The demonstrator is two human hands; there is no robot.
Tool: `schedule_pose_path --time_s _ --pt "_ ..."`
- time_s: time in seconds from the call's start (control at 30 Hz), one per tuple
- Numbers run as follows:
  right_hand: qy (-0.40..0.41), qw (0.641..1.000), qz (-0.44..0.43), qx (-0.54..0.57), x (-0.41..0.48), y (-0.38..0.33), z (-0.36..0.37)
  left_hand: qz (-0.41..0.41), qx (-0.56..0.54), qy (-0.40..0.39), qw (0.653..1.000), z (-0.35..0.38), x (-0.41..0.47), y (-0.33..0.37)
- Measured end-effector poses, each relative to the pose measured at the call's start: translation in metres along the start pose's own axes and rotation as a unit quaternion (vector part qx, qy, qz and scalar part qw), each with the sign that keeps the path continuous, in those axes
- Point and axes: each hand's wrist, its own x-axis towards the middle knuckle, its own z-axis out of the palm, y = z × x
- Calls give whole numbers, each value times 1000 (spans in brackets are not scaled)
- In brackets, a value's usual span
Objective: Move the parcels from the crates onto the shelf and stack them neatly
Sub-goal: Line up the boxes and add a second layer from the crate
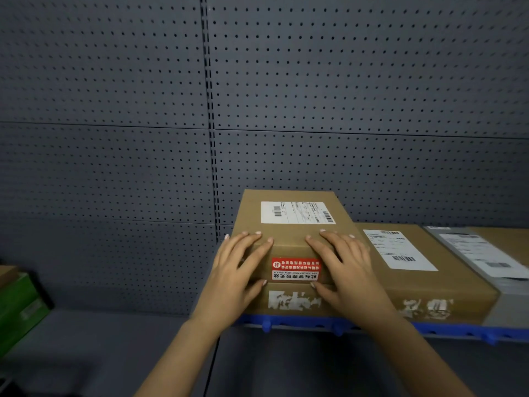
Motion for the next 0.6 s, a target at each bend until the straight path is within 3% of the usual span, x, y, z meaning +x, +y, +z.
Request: schedule_pose_path --time_s 0.17,0.33,0.47,0.6 --pt "33 999 -4 39 0 -8 -4 -12 3 28 1000 -6 -5 5" --pt "64 994 -44 73 -9 -29 6 -86 -3 70 994 -18 -42 4" --pt "95 984 -96 114 -13 -50 21 -141 17 55 988 -27 -80 7" --pt "74 974 -134 167 -15 -74 39 -204 40 25 978 -40 -113 13"
